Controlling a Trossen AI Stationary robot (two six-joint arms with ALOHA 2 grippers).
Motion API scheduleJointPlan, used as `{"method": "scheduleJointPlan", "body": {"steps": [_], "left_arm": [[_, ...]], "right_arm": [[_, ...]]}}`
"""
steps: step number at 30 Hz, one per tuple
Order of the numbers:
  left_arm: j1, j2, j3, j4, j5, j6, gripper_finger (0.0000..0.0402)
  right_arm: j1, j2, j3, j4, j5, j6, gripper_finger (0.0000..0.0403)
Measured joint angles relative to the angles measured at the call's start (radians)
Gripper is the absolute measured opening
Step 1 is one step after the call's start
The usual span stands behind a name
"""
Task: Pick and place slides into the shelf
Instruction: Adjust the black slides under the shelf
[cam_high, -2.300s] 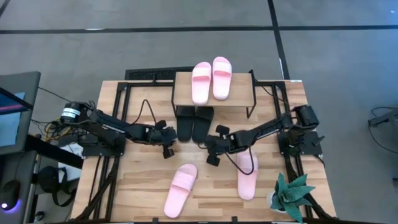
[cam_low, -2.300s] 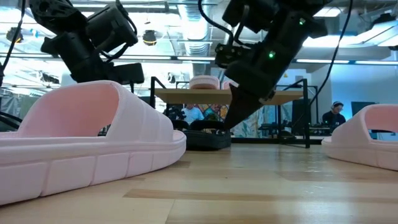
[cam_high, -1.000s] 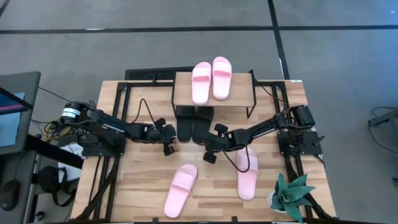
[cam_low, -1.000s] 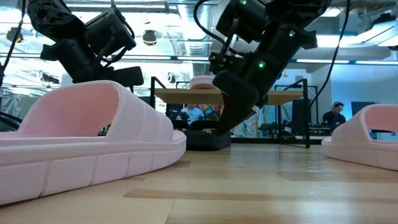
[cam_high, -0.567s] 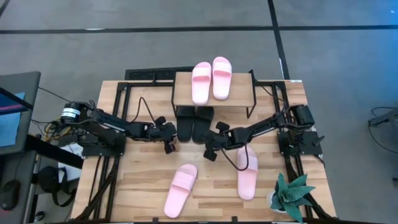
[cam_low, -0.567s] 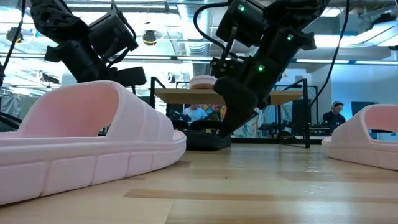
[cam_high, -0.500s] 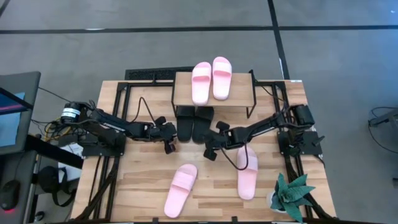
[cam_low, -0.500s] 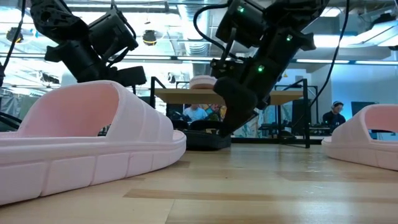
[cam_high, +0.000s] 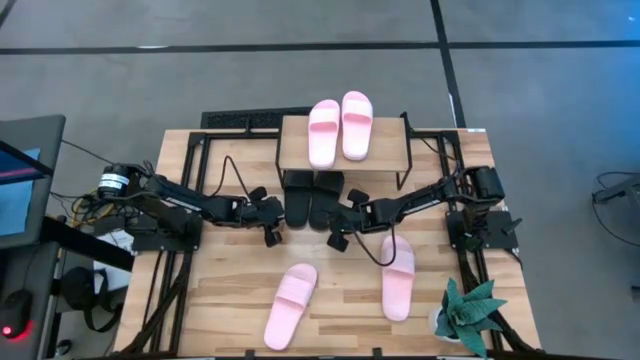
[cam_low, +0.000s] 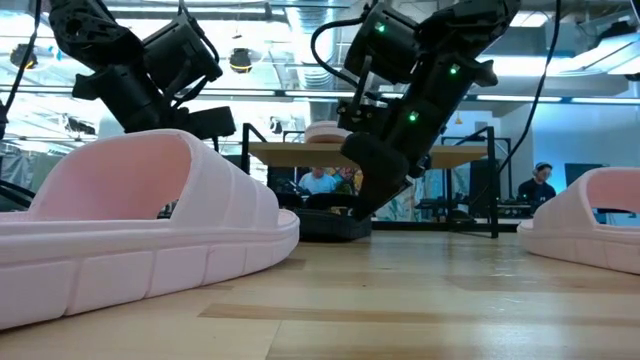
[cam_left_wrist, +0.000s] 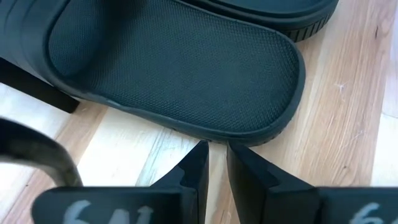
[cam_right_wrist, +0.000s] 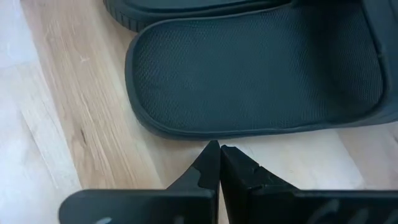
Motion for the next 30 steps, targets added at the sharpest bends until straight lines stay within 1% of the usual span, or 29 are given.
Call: {"method": "scheduleJointPlan", "body": {"steps": [7, 22, 30], "left_arm": [[0.000, 0.000, 0.000, 0.000, -0.009, 0.007, 0.0048], [0.000, 0.000, 0.000, 0.000, -0.020, 0.006, 0.0048], [0.000, 0.000, 0.000, 0.000, -0.026, 0.006, 0.0048]], "right_arm": [[-0.010, 0.000, 0.000, -0.007, 0.000, -0.011, 0.0001], [-0.002, 0.000, 0.000, -0.009, 0.001, -0.104, 0.0001], [-0.007, 0.000, 0.000, -0.010, 0.000, -0.106, 0.0001]]}}
